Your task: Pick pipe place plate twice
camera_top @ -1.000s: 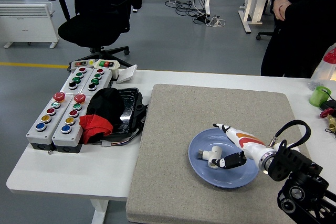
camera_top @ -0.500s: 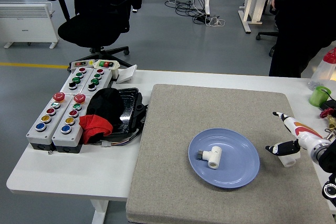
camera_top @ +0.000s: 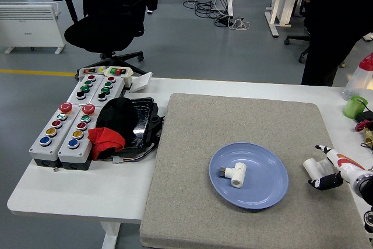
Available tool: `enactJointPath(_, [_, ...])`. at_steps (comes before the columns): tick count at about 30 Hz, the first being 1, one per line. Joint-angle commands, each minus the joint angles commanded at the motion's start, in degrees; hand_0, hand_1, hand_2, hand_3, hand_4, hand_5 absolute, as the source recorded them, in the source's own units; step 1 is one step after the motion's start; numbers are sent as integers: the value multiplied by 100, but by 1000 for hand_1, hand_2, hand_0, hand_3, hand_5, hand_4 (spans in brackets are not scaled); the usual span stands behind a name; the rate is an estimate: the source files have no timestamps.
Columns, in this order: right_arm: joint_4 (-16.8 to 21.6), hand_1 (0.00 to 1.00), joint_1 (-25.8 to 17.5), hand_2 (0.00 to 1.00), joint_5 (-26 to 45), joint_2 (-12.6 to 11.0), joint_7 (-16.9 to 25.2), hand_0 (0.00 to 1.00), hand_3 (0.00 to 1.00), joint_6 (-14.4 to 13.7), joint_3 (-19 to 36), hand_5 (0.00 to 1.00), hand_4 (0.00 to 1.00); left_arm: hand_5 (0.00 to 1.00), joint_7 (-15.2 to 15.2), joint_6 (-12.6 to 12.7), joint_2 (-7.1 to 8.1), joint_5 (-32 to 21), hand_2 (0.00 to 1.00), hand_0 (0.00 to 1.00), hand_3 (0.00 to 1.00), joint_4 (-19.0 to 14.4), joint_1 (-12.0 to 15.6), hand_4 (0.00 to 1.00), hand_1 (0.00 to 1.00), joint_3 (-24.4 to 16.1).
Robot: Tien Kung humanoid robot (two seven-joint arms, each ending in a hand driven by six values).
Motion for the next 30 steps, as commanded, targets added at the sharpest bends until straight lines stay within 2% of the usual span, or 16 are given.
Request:
enactJointPath(2, [-79, 935, 8, 998, 2, 25, 2, 974, 998, -197, -71, 386, 794, 998, -1, 1, -4, 7, 630, 652, 552, 1, 10, 391, 630, -6])
enactJointPath(3, [-106, 791, 11, 864, 2, 35, -2, 776, 879, -252, -85, 322, 724, 998, -2, -1, -5, 10, 630, 653, 551, 1, 12, 390, 631, -7])
enactJointPath(5, [-179, 791, 14, 864, 18, 58, -14, 776, 879, -388, -122, 322, 724, 998, -1, -8, -8, 23, 630, 653, 551, 0, 19, 390, 631, -11])
enactJointPath(9, [-263, 791, -5, 864, 28, 62, 88, 776, 879, -457, -168, 322, 724, 998, 2, -12, -8, 37, 630, 653, 551, 0, 33, 390, 631, -25])
enactJointPath(10, [-294, 589, -21, 652, 18, 65, 159, 533, 755, -474, -173, 183, 575, 998, 0, -18, -5, 47, 630, 653, 551, 1, 37, 390, 630, -26])
enactJointPath(15, [-326, 589, -42, 652, 51, 56, 303, 533, 755, -509, -143, 183, 575, 998, -7, -24, 12, 46, 630, 653, 551, 4, 18, 390, 630, -17])
enactJointPath(16, [-319, 496, -47, 583, 44, 52, 340, 416, 712, -536, -138, 170, 522, 998, -6, -22, 14, 40, 630, 653, 551, 5, 15, 389, 630, -16])
enactJointPath(19, [-300, 496, -57, 583, 33, 47, 406, 416, 712, -615, -131, 170, 522, 998, -6, -19, 16, 34, 630, 653, 551, 5, 12, 389, 630, -16])
enactJointPath(21, [-260, 496, -58, 583, 10, 44, 490, 416, 712, -739, -106, 170, 522, 998, -7, -15, 19, 16, 630, 653, 551, 5, -1, 389, 630, -3])
enactJointPath(22, [-231, 446, -56, 541, -5, 42, 539, 353, 637, -822, -86, 152, 457, 998, -8, -10, 21, 1, 631, 653, 551, 5, -9, 388, 630, 5])
enactJointPath(27, [71, 446, -93, 541, -23, -9, 761, 353, 637, -1162, -25, 152, 457, 998, -26, -4, 22, 33, 631, 653, 551, 17, -14, 388, 630, -23])
enactJointPath(28, [150, 435, -102, 533, -18, -20, 799, 339, 602, -1217, -15, 137, 395, 998, -30, -4, 23, 47, 630, 653, 551, 19, -16, 389, 630, -32])
enactJointPath(30, [185, 435, -106, 533, -16, -26, 815, 339, 602, -1241, -10, 137, 395, 998, -32, -5, 23, 53, 630, 653, 551, 20, -16, 389, 630, -35])
